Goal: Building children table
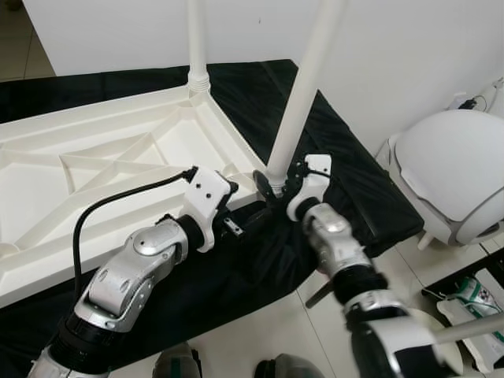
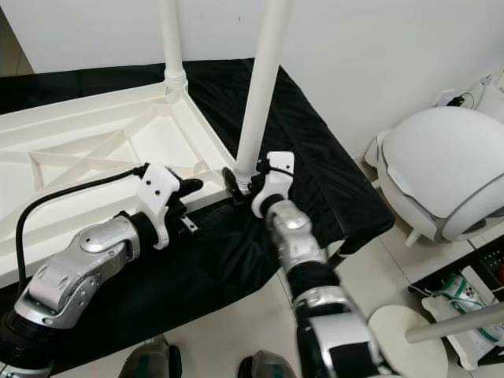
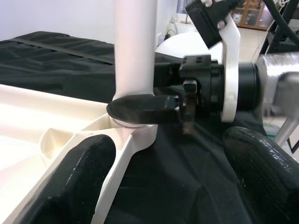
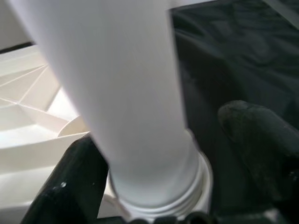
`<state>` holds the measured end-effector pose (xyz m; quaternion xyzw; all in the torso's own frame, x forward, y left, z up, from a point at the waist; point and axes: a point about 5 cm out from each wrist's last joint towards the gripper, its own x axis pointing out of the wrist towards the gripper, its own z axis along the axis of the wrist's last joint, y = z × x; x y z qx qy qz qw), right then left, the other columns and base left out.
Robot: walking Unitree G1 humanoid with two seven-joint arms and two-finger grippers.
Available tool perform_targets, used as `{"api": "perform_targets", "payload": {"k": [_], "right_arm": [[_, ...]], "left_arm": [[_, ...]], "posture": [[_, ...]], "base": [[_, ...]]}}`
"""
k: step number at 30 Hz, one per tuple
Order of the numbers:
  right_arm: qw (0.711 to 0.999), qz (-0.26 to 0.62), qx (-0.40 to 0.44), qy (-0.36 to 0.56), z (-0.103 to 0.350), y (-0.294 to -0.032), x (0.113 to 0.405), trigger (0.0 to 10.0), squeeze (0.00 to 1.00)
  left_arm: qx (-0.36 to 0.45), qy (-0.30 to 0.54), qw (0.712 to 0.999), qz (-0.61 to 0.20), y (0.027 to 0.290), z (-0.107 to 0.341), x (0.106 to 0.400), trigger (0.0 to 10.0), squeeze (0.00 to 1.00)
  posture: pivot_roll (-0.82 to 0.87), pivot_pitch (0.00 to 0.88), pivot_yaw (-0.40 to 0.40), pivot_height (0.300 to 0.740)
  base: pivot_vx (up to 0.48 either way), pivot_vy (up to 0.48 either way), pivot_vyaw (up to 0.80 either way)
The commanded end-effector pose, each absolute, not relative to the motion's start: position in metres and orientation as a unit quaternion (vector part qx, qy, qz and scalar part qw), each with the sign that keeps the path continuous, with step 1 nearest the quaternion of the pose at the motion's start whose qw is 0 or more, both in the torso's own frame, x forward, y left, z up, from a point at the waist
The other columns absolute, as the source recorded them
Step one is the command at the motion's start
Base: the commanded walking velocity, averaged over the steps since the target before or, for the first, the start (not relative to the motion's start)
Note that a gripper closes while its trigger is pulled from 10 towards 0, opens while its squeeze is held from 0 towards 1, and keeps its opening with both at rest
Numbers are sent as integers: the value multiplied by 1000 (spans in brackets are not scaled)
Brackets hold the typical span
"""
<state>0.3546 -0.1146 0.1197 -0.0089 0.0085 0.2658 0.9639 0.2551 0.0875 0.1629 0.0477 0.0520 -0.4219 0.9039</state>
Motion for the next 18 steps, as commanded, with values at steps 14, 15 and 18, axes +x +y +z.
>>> {"api": "perform_targets", "payload": {"k": [14, 15, 18], "right_arm": [[923, 378, -68, 25, 138, -124, 372, 10000, 0], [920, 385, -74, 27, 138, -120, 373, 10000, 0], [917, 390, -76, 30, 138, -116, 374, 10000, 0]], "left_arm": [[58, 49, 889, -452, 85, 166, 255, 10000, 0], [58, 49, 889, -452, 85, 166, 255, 10000, 0], [59, 48, 889, -451, 86, 166, 255, 10000, 0]], "posture": [[45, 0, -71, 740], [47, 0, -71, 740], [50, 0, -70, 740]], "base": [[0, 0, 0], [0, 0, 0], [0, 0, 0]]}}
